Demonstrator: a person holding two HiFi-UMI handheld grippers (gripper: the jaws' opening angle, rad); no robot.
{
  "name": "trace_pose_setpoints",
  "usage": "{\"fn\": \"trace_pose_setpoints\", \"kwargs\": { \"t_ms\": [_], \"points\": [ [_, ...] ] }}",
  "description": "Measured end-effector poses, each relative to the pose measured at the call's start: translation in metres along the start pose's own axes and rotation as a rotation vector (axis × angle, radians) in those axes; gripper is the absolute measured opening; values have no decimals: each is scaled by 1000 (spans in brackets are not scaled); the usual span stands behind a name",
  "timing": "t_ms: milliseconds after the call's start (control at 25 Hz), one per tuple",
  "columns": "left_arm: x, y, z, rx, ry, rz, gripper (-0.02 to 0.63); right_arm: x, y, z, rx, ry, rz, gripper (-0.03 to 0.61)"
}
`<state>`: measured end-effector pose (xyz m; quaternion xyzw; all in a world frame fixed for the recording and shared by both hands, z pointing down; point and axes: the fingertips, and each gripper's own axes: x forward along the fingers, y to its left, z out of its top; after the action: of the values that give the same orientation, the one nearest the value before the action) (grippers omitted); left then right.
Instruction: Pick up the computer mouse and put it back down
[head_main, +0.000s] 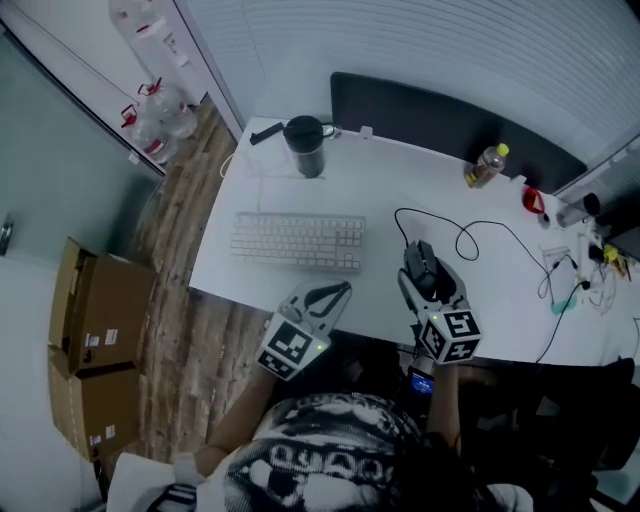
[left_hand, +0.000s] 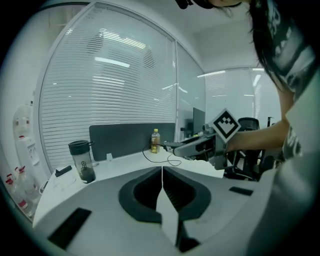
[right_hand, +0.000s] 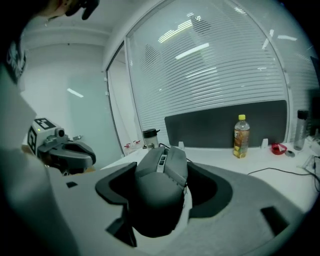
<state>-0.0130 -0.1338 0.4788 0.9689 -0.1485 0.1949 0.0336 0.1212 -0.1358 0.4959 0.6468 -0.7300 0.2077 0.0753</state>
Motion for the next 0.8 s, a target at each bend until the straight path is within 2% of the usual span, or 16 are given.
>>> {"fn": "trace_pose_setpoints", "kwargs": {
  "t_ms": [440,800],
  "points": [
    [10,-28,-2,60,8,-178,5,-46,-12,-19,65,-41,-180,308],
    [51,-71,15,94,8,-276,5,-91,-77,-33,83,-25,-304,307]
  ]
}}
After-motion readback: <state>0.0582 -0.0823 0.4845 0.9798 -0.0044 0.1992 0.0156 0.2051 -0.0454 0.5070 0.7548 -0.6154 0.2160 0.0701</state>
